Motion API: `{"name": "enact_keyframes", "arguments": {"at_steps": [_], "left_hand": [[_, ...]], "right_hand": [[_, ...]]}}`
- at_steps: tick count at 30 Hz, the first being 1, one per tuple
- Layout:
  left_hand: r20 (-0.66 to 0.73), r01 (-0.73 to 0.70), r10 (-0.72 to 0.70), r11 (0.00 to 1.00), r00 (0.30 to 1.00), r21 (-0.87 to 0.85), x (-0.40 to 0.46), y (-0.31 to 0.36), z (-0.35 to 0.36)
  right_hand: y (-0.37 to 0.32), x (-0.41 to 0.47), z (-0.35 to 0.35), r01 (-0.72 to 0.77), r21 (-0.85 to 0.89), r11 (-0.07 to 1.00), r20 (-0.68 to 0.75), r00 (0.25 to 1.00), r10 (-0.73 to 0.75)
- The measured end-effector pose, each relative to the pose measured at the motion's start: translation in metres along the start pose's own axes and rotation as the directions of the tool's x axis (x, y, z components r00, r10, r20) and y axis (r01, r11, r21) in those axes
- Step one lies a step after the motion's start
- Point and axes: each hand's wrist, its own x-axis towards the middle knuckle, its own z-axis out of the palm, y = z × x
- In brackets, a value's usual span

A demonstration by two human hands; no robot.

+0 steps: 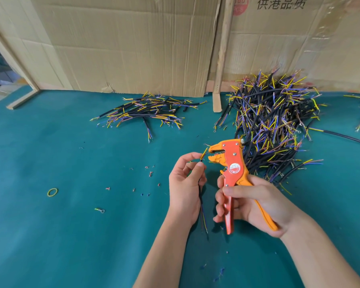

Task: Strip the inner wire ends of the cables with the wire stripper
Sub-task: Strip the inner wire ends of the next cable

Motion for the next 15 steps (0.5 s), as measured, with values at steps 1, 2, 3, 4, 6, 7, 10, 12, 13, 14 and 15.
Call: {"name": "enact_keyframes", "arguments": {"at_steps": [1, 2, 3, 4, 6, 7, 10, 12, 13, 14, 15], "left_hand": [[-0.001, -0.014, 0.014, 1.0, 1.0, 0.028, -0.0006, -0.0001, 0.0005], [0.002, -0.028, 0.028, 0.998, 1.0, 0.057, -0.0013, 0.0, 0.0013], [0.004, -0.039, 0.039, 0.996, 0.999, 0.079, -0.0021, 0.0001, 0.0018], [0.005, -0.044, 0.044, 0.995, 0.999, 0.092, -0.0029, 0.0004, 0.0025], [0.004, -0.048, 0.048, 0.993, 0.999, 0.104, -0.004, 0.0008, 0.0035], [0.002, -0.053, 0.054, 0.992, 0.999, 0.116, -0.0044, 0.0009, 0.004], [-0.013, -0.072, 0.075, 0.986, 0.997, 0.149, -0.0053, 0.001, 0.0051], [-0.027, -0.08, 0.085, 0.984, 0.996, 0.16, -0.0062, 0.0013, 0.0062], [-0.035, -0.084, 0.091, 0.981, 0.995, 0.174, -0.0068, 0.0011, 0.0069], [-0.041, -0.089, 0.098, 0.977, 0.994, 0.194, -0.0075, 0.001, 0.0076], [-0.047, -0.092, 0.104, 0.973, 0.993, 0.211, -0.0084, 0.0009, 0.0085]], "right_hand": [[0.0, 0.0, 0.0, -0.002, -0.002, 1.0, -0.001, 1.0, 0.002], [0.0001, 0.0, 0.0003, -0.005, -0.005, 1.0, -0.003, 1.0, 0.005], [0.0003, 0.0001, 0.0007, -0.009, -0.009, 1.0, -0.005, 1.0, 0.009], [0.0004, 0.0002, 0.001, -0.014, -0.015, 1.0, -0.007, 1.0, 0.014], [0.0004, 0.0001, 0.001, -0.023, -0.03, 0.999, -0.009, 1.0, 0.023], [0.0003, 0.0, 0.0008, -0.026, -0.037, 0.999, -0.009, 1.0, 0.026], [-0.0005, -0.0007, -0.0008, -0.033, -0.043, 0.999, -0.005, 0.999, 0.033], [-0.0011, -0.0012, -0.0029, -0.033, -0.044, 0.998, -0.002, 0.999, 0.033], [-0.0015, -0.0016, -0.004, -0.032, -0.049, 0.998, 0.001, 0.999, 0.032], [-0.002, -0.0019, -0.005, -0.031, -0.056, 0.998, 0.003, 1.0, 0.031], [-0.0026, -0.0025, -0.0063, -0.029, -0.063, 0.998, 0.004, 1.0, 0.029]]}}
